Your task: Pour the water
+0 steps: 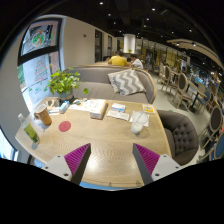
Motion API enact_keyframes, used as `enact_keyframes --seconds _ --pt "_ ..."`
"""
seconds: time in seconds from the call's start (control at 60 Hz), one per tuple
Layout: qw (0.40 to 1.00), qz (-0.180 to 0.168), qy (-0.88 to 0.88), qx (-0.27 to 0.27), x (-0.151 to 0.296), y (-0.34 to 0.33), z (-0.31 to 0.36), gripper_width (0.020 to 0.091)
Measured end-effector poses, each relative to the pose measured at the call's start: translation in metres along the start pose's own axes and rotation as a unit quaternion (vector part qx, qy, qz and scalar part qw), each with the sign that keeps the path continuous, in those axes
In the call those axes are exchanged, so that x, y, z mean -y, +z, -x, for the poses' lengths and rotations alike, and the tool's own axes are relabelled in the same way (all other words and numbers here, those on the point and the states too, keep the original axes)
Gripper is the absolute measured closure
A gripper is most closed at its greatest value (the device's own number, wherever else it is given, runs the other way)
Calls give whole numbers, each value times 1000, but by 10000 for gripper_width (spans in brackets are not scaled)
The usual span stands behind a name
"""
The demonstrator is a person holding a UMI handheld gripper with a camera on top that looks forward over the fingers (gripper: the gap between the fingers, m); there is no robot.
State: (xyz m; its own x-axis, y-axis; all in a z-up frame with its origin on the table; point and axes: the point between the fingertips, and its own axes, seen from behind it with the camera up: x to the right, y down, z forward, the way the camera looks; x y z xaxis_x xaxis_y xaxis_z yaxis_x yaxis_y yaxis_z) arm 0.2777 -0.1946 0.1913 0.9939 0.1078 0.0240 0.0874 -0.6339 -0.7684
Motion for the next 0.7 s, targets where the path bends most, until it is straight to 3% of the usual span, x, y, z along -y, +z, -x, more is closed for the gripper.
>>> enact_keyframes --seconds 0.35,0.7 --pt "999 31 -28 1 -34 11 74 245" --pt "999 14 -14 30 -70 24 266 249"
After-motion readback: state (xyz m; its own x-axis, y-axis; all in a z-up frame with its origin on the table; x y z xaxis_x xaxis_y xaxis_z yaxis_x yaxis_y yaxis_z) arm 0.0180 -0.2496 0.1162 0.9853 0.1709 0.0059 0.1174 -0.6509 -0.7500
